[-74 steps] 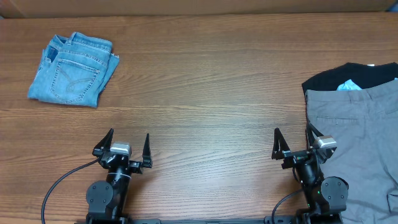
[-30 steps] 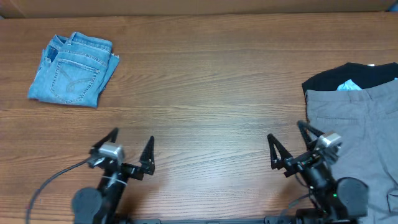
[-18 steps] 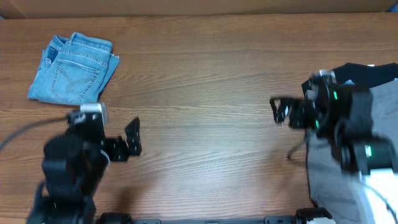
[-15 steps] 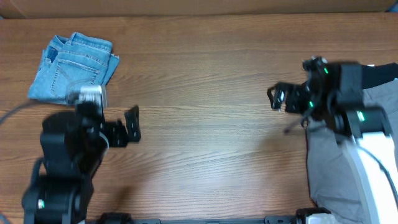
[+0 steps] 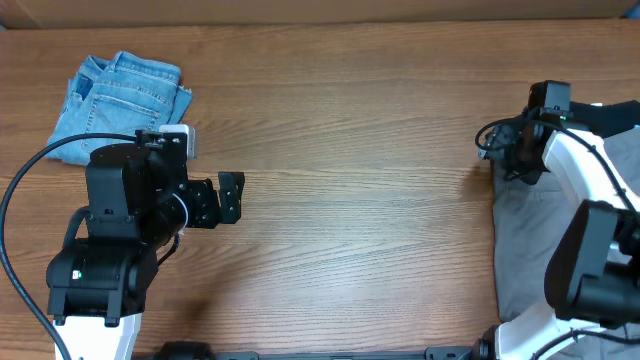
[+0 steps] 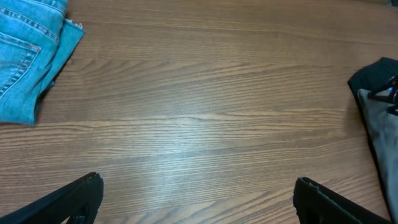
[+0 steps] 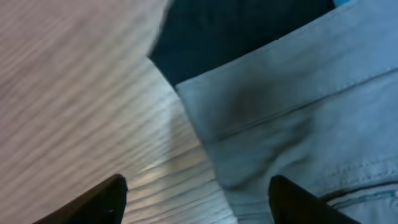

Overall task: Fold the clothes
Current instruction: 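Reach the right gripper to the grey shorts waistband on the pile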

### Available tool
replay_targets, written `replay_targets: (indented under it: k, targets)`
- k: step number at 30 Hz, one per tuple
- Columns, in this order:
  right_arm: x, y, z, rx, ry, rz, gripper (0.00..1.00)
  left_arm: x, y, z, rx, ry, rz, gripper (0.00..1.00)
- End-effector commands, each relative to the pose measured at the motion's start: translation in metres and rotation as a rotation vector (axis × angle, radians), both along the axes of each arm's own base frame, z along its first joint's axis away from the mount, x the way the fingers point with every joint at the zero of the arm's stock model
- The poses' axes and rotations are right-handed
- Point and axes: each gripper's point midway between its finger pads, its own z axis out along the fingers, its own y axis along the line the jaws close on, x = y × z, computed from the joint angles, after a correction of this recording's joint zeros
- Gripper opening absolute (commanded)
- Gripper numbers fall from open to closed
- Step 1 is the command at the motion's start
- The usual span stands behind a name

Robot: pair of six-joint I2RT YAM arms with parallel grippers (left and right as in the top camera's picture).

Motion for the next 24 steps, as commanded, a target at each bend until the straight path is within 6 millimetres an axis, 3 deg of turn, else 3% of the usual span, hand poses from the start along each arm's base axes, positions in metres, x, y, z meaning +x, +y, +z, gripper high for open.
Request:
replay_targets:
  k: [1, 4, 7, 15, 16, 18, 21, 24]
  targets:
    - [0.003, -0.017, -0.007, -0.096, 0.022, -0.029, 0.63, 0.0, -0.002, 0.01, -0.003, -0.026, -0.02, 1.0]
    - [0.007, -0.021, -0.01, -0.113, 0.015, -0.034, 0.57, -0.001, -0.001, 0.008, 0.0, -0.015, -0.018, 1.0]
    - [0.006, -0.027, -0.014, -0.15, 0.03, -0.043, 0.57, -0.004, -0.001, 0.006, 0.0, -0.001, -0.018, 1.0]
    - [0.0, -0.016, -0.053, -0.138, 0.126, 0.021, 0.56, -0.005, -0.001, 0.002, 0.002, 0.016, -0.018, 1.0]
    - [0.0, -0.015, -0.053, -0.137, 0.127, 0.023, 0.53, -0.005, -0.001, 0.002, 0.002, 0.017, -0.018, 1.0]
    - [0.001, -0.018, -0.05, -0.148, 0.122, 0.02, 0.29, -0.005, -0.001, 0.002, 0.002, 0.02, -0.018, 1.0]
    - [0.007, -0.025, -0.036, -0.172, 0.115, 0.008, 0.21, -0.006, -0.001, 0.001, 0.002, 0.022, -0.018, 1.0]
    - [0.016, -0.028, -0.018, -0.181, 0.087, 0.002, 0.06, -0.007, -0.001, 0.001, 0.007, 0.025, -0.024, 1.0]
